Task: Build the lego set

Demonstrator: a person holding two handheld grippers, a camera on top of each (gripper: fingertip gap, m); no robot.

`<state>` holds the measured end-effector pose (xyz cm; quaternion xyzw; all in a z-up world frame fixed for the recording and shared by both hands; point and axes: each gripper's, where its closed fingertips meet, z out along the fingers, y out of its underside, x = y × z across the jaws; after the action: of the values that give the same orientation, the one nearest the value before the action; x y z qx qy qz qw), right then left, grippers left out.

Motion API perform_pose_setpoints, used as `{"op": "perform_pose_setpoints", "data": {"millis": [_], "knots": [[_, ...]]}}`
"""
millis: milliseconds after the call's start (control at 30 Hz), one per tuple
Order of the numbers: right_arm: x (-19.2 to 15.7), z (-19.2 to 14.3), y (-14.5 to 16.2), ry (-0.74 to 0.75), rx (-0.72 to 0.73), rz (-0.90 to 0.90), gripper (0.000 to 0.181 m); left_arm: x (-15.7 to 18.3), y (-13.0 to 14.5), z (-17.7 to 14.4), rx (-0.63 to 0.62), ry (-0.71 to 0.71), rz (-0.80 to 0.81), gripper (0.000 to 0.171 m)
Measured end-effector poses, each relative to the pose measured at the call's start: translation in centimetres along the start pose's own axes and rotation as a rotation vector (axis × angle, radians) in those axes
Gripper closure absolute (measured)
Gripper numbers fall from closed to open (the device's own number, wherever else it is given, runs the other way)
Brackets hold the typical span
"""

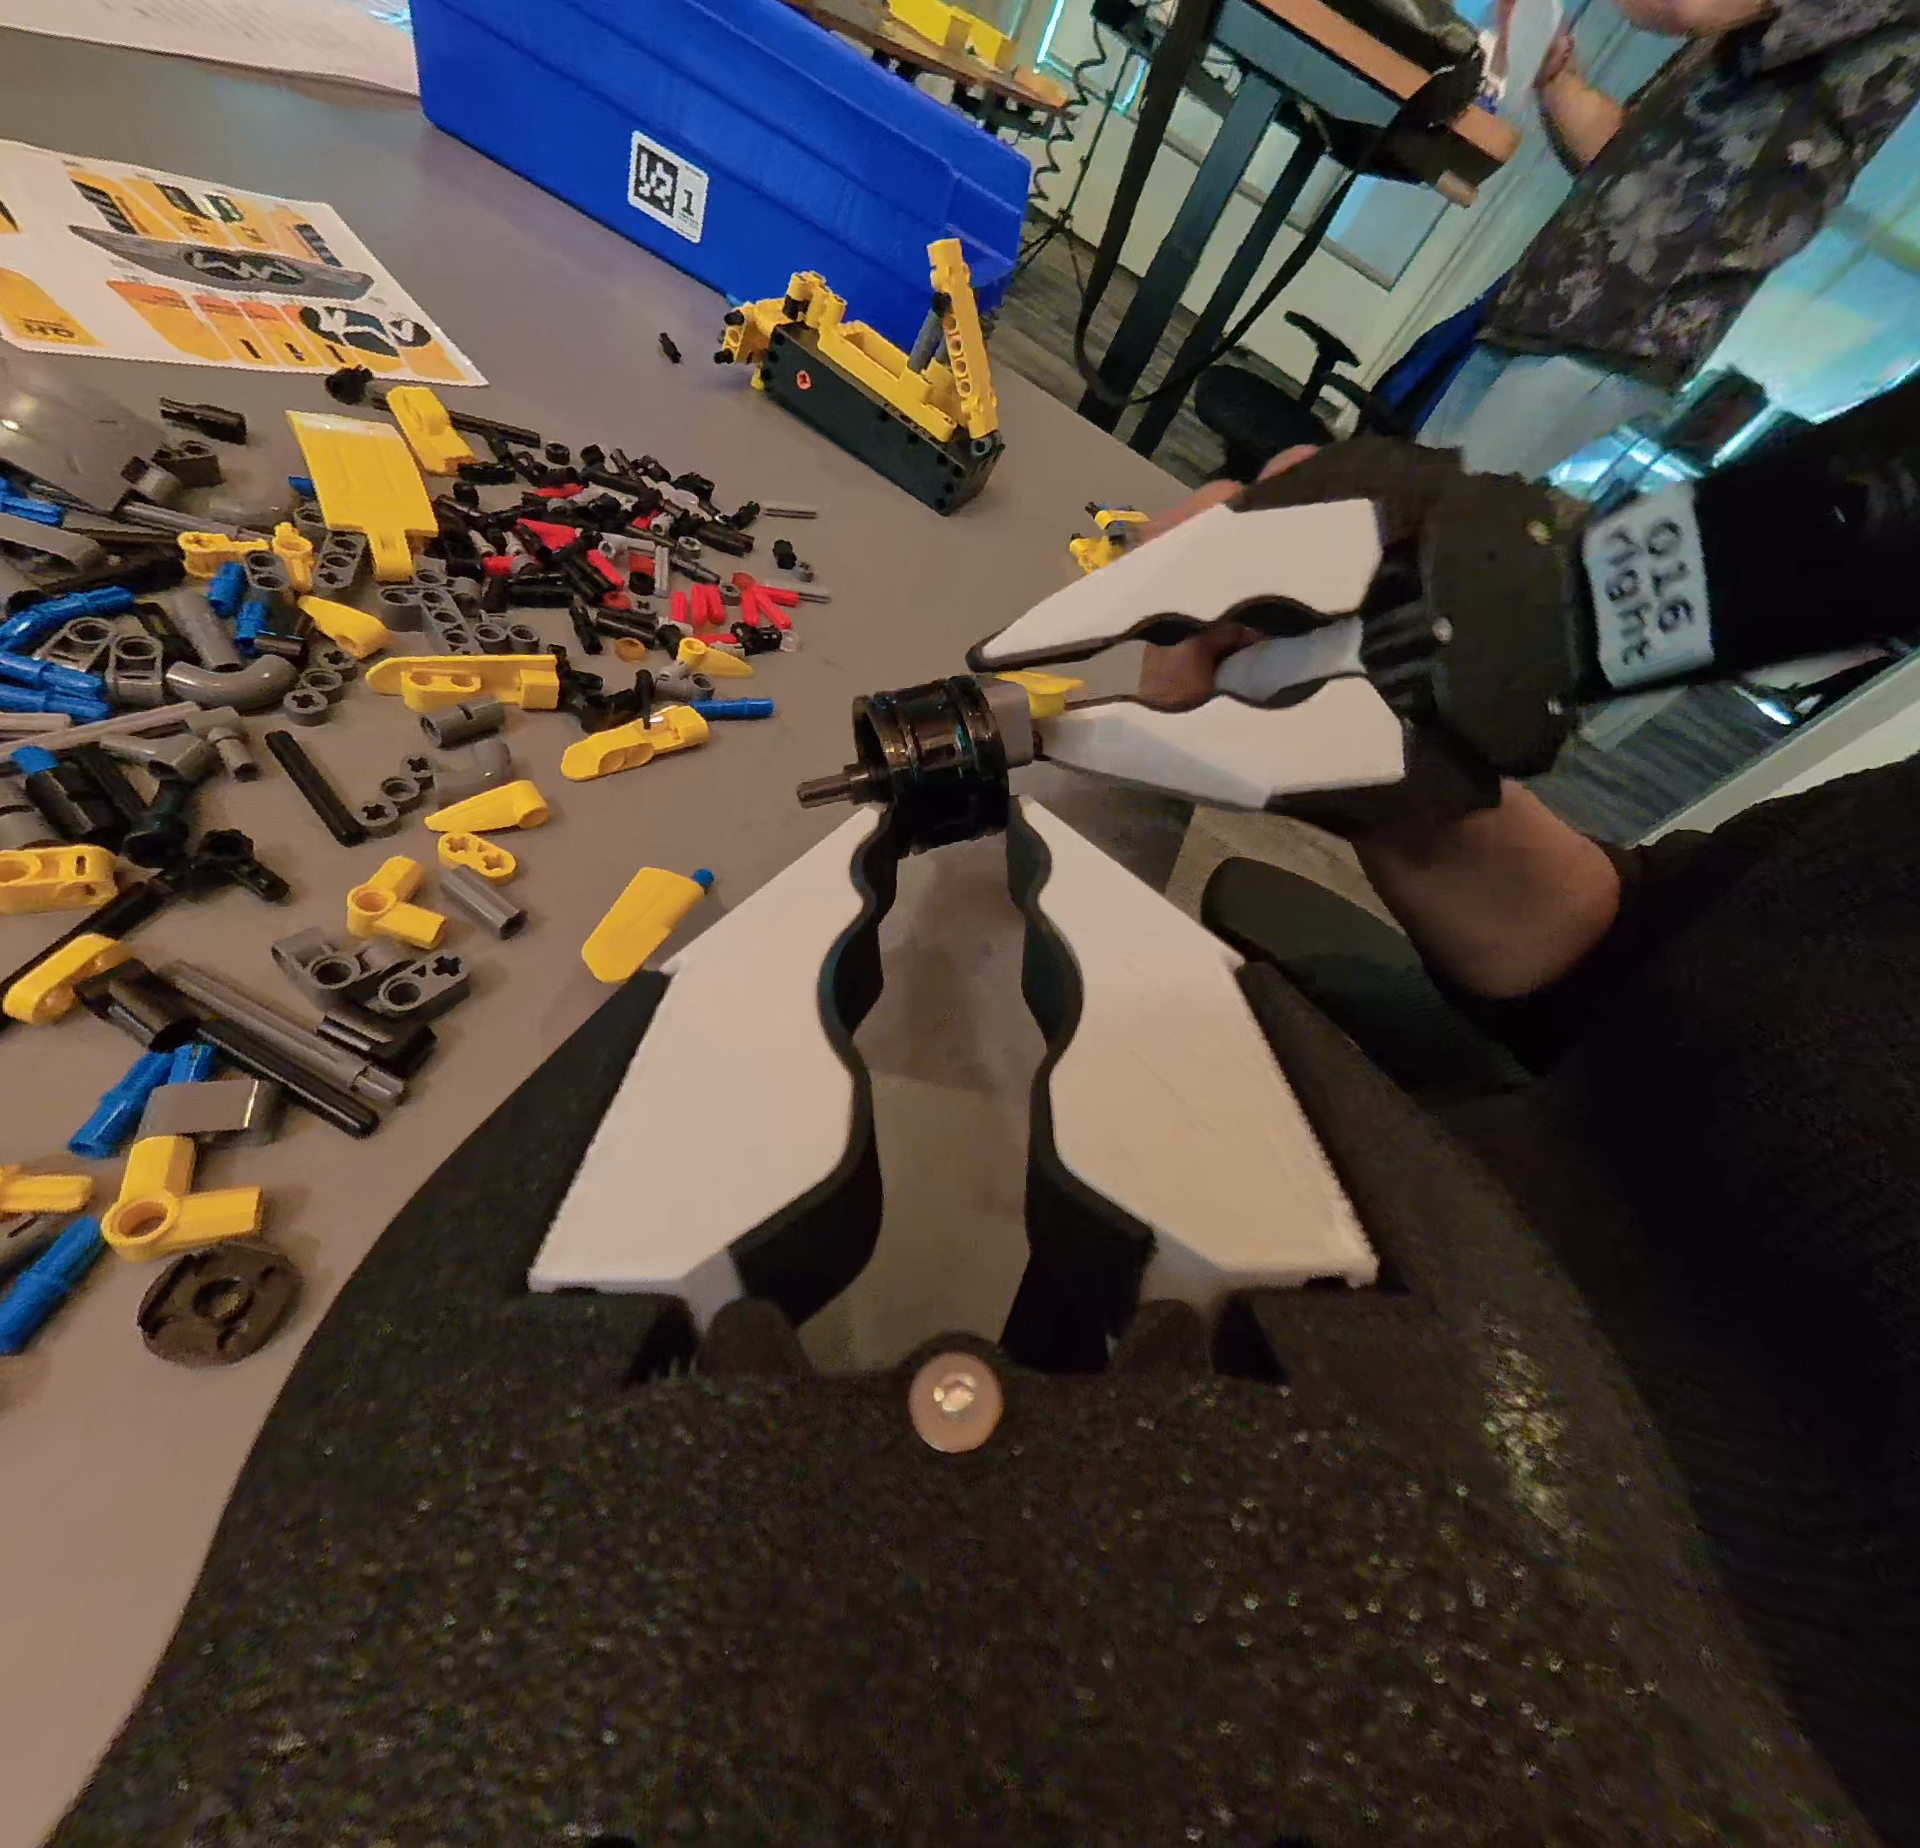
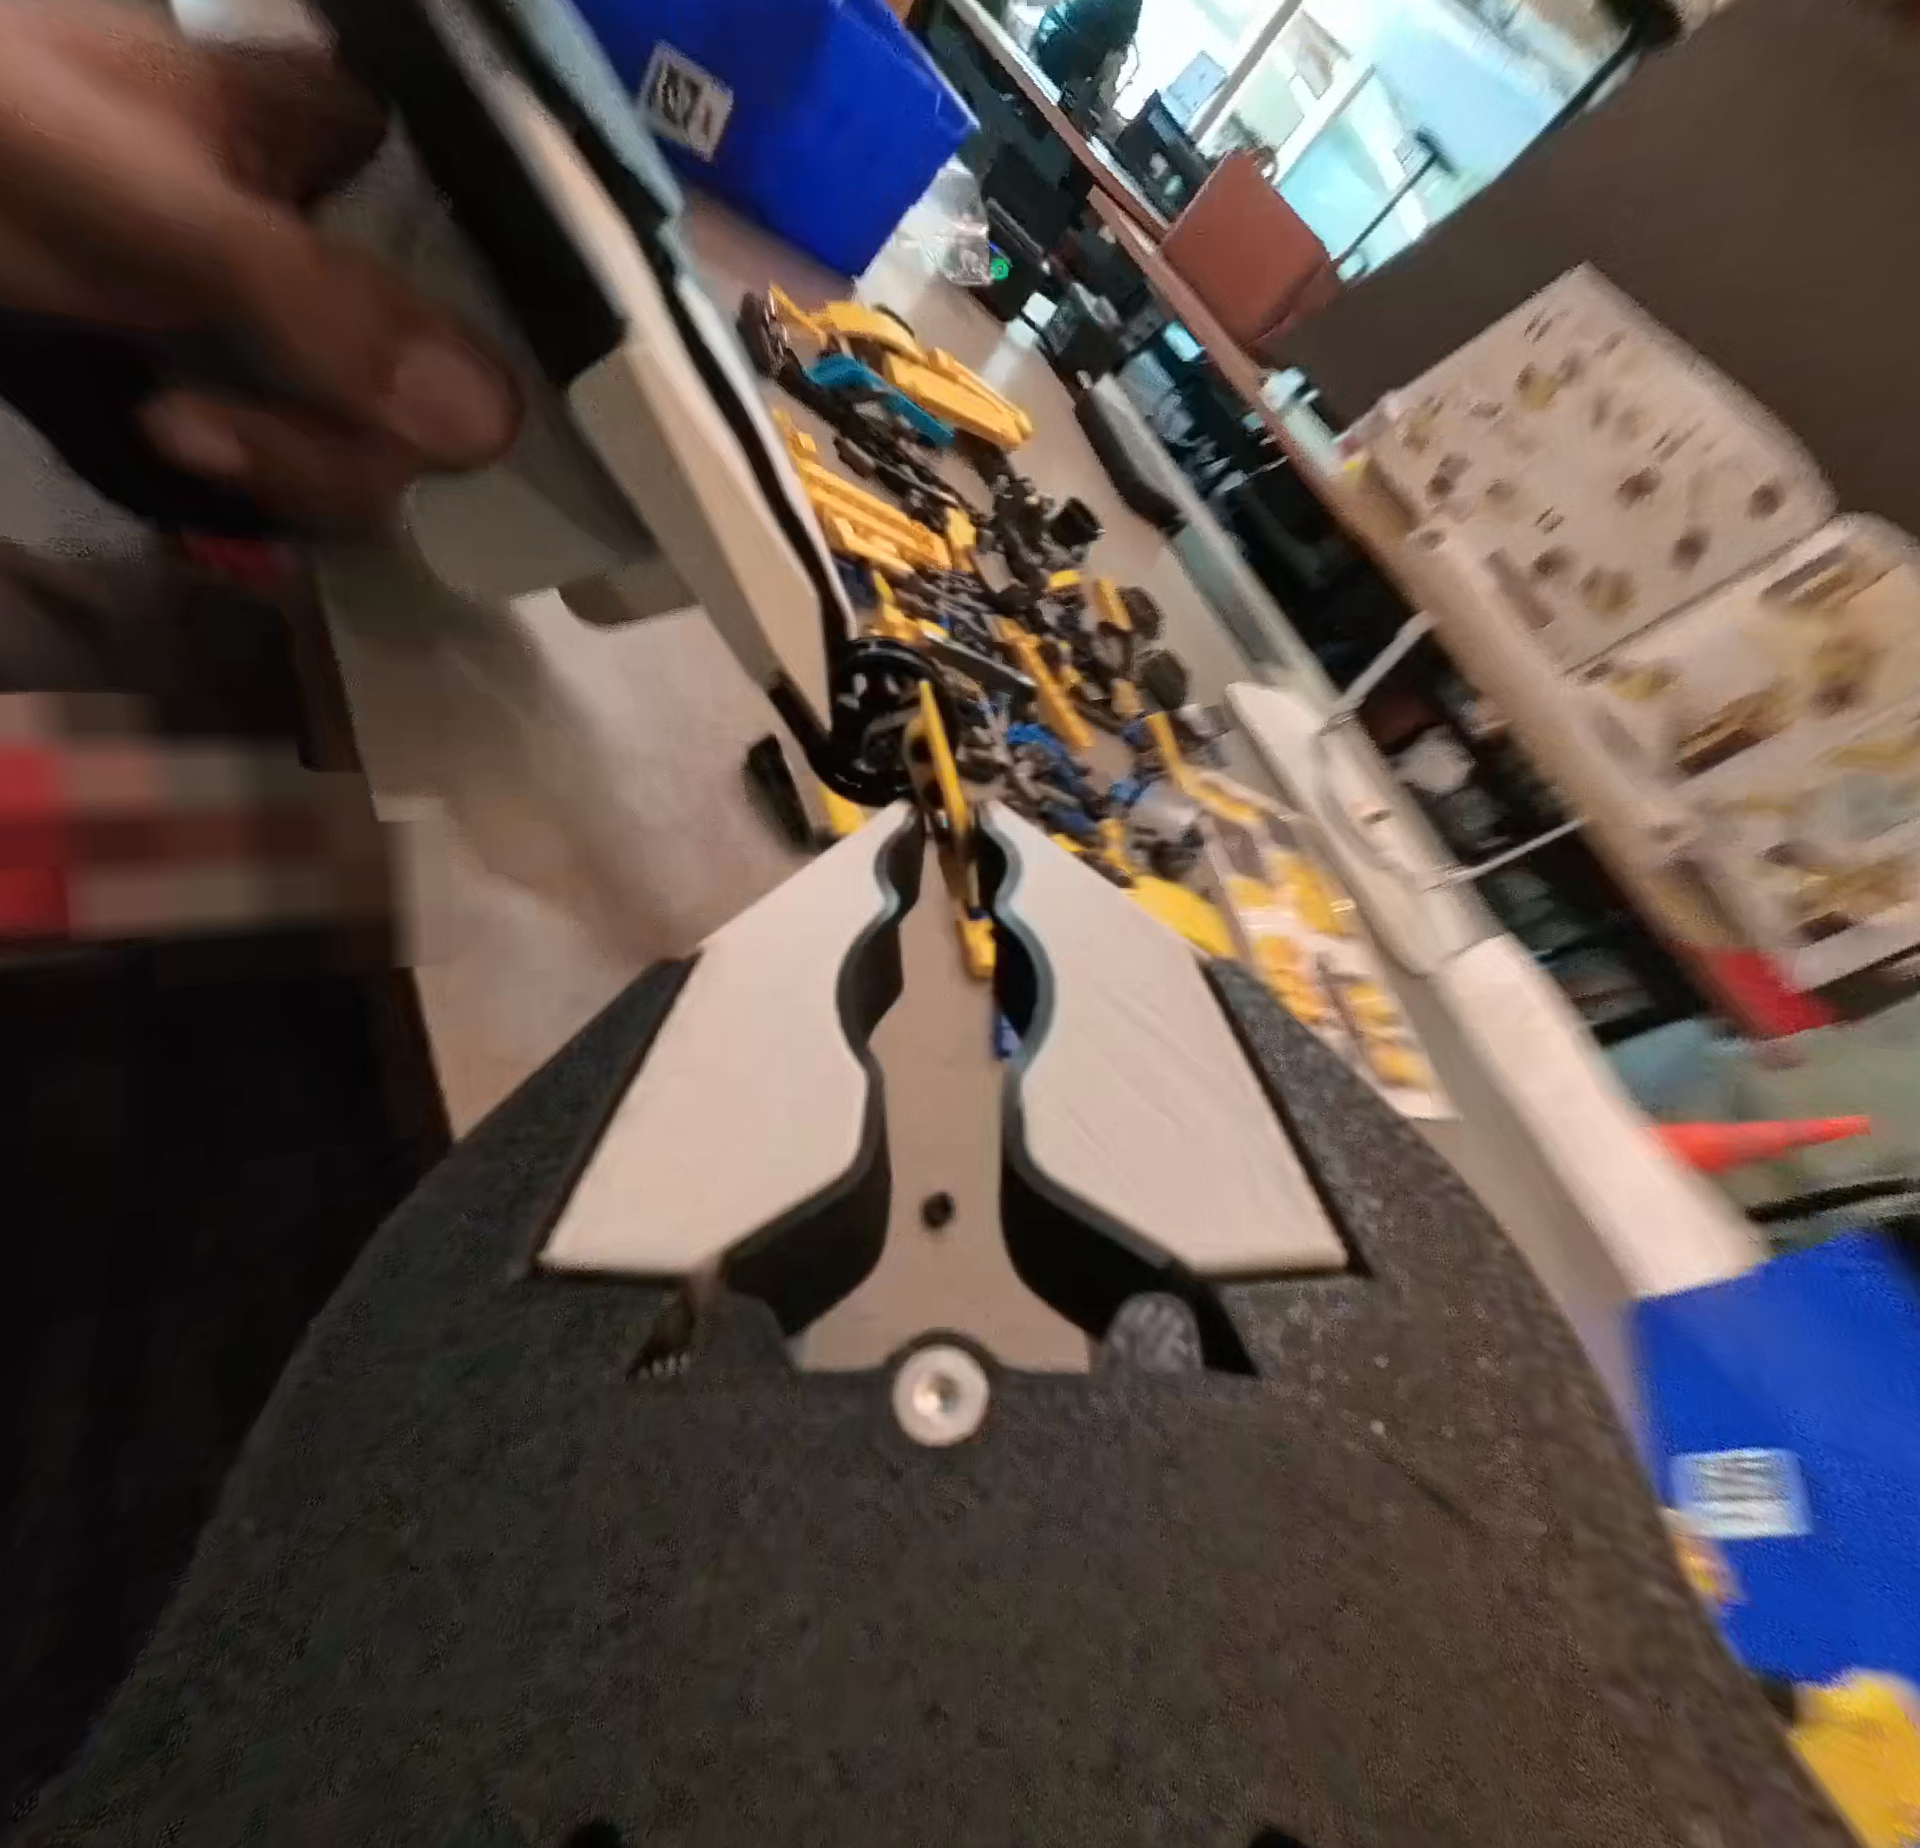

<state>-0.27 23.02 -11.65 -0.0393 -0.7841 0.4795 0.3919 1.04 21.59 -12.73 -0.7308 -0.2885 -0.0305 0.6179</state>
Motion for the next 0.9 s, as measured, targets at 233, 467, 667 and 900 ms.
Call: {"op": "perform_pose_setpoints", "data": {"millis": [233,467,667,900], "knots": [[0.01,0.01,0.09,0.165,-0.062,-0.511,0.174,-0.10,0.48,0.28,-0.031,-0.031,0.035,0.151],[0.00,-0.10,0.11,0.213,-0.060,-0.623,0.174,-0.23,0.76,0.53,-0.051,-0.064,0.064,0.151],[0.09,-0.03,0.05,0.203,-0.044,-0.576,0.174,-0.22,0.55,0.43,-0.035,-0.060,0.060,0.151],[0.24,0.42,0.31,0.236,-0.011,-0.521,0.174,-0.64,0.60,0.47,-0.038,-0.086,0.052,0.151]]}}
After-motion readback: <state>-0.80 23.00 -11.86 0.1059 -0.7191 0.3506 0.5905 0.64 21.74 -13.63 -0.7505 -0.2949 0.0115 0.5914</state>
